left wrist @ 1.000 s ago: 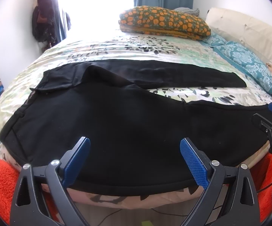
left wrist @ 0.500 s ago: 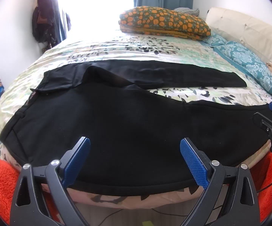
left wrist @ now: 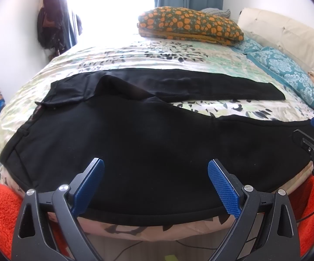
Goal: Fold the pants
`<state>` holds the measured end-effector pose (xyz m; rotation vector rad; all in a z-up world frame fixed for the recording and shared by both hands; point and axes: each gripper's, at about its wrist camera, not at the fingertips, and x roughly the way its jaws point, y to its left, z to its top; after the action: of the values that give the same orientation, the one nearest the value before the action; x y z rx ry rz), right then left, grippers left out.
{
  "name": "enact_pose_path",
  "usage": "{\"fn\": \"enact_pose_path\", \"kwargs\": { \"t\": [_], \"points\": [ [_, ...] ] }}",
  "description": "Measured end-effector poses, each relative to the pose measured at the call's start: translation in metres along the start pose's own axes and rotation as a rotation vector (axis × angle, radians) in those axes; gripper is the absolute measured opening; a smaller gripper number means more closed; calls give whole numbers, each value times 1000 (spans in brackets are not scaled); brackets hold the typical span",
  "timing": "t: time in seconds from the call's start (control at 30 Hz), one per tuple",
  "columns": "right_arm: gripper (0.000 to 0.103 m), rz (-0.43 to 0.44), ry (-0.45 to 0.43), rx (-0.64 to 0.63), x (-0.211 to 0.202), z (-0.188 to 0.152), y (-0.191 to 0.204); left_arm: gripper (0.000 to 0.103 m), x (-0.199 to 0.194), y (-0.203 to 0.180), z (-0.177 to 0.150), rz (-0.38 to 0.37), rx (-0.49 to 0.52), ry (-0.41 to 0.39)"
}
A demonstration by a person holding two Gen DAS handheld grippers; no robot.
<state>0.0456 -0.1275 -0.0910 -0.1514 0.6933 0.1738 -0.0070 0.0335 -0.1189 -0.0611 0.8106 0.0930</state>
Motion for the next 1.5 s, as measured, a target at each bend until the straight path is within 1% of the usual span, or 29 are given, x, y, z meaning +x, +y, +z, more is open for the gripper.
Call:
{"fn": "enact_pose_path", "kwargs": {
  "t": [0.23,0.33,0.5,0.57,0.67,0.73,0.8,0.83,0.9,0.97,1.1,1.17,1.23,1.37,1.43,1.5],
  "points": [
    [103,0,-1,3,-1,0,-1,97,2,0,-1,7,6,6],
    [103,-2,5,36,0,0,-8,97,4,1,1,22,13,2],
    [103,-39,117,184,18,-11,-41,97,14,12,6,37,-28,0],
    [103,-49,140,234,23,-14,-53,97,24,16,9,46,-28,6],
    [103,-71,165,257,30,-17,-61,97,43,24,10,84,-35,57],
    [103,-83,209,262,40,-22,-63,97,55,34,4,112,-84,129],
    [103,-86,266,274,51,-30,-66,97,68,49,-4,120,-151,212],
    [103,-89,296,281,57,-35,-68,97,70,53,-8,135,-160,233],
    [103,-107,361,289,68,-44,-71,97,69,52,-9,163,-133,232],
    [103,-120,407,296,75,-52,-74,98,68,50,-10,165,-125,241],
    [103,-134,414,283,77,-54,-73,98,62,48,-7,164,-122,230],
    [103,-143,419,280,77,-54,-70,98,52,42,1,160,-93,200],
    [103,-144,422,289,78,-54,-71,98,43,36,16,119,-68,162],
    [103,-135,423,314,79,-55,-74,98,43,33,58,30,-59,130],
    [103,-133,424,307,80,-55,-74,98,49,35,79,23,-66,108],
    [103,-119,437,292,80,-53,-75,98,57,36,102,32,-68,88]
  ]
}}
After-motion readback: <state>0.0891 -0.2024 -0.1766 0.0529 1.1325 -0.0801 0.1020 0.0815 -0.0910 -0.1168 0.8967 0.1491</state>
